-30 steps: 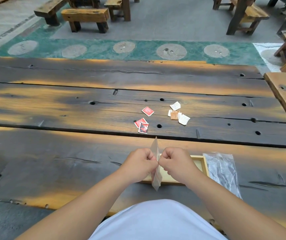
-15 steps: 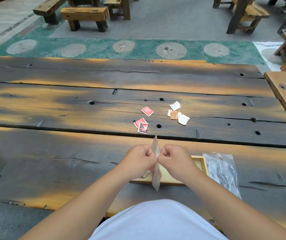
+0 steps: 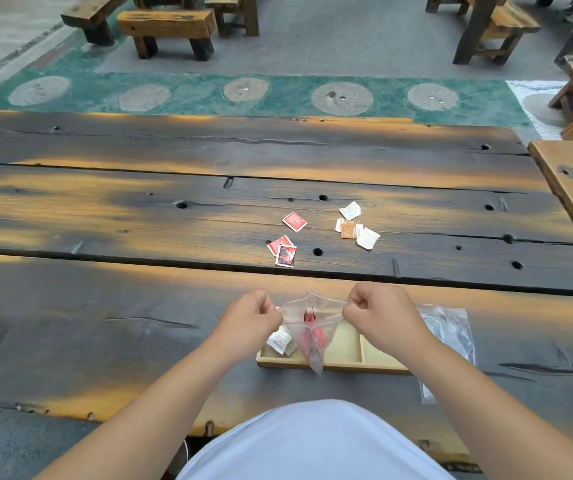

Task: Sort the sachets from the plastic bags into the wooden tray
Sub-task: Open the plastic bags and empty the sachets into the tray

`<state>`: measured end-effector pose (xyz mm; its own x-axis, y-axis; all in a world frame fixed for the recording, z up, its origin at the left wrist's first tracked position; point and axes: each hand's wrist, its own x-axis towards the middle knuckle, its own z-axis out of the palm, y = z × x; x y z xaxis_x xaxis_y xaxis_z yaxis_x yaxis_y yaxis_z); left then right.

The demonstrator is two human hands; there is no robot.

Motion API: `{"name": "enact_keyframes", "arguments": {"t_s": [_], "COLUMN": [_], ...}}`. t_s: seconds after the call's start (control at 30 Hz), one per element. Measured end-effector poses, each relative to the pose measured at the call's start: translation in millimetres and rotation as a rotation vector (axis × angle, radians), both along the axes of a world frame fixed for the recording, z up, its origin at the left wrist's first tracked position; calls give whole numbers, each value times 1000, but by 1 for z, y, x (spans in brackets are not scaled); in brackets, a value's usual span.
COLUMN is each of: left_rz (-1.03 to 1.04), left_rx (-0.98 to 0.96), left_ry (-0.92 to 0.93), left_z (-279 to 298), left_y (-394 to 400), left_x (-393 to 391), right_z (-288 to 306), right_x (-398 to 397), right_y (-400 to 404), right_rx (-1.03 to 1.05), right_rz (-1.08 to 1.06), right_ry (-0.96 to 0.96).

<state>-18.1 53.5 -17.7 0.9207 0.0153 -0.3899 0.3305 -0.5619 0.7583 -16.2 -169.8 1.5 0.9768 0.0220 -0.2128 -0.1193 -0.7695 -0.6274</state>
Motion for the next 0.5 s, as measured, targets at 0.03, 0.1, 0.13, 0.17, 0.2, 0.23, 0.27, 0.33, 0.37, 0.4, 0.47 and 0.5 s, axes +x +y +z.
{"name": "enact_keyframes", "arguments": {"t_s": [0.03, 0.1, 0.13, 0.17, 0.2, 0.23, 0.27, 0.33, 0.37, 0.4, 0.47, 0.5], "left_rz": [-4, -16, -33, -72, -134, -216, -308, -484, -555, -611, -694, -724], "left_rx": [-13, -64, -86, -82, -54, -10, 40, 135, 166, 190, 240, 266], "left_ry": [-11, -41, -66, -101, -142, -182, -215, -271, -296, -307, -332, -352], "left_z": [-1, -4, -4, -4, -3, -2, -1, 2, 4, 5, 6, 6], "left_y": [-2, -7, -8, -8, -7, -5, -3, -1, 0, 0, 0, 0], "left_x": [-2, -4, -5, -6, -6, -7, -8, -8, -9, -9, -10, -10], "right_z": [-1, -4, -5, -7, -8, -9, -9, -10, -11, -11, -11, -12], "right_x": [0, -1, -1, -1, -2, -2, -2, -2, -3, -3, -6, -8], "right_y": [2, 5, 6, 6, 5, 4, 3, 2, 2, 2, 0, -3], "right_rx": [4, -5, -21, -40, -45, -36, -24, -10, 6, 28, 19, -31], "right_rz": [4, 3, -4, -22, -51, -85, -114, -138, -137, -122, -17, 77], "right_ry": [-8, -17, -22, -25, -26, -23, -22, -20, -22, -31, -85, -134]}}
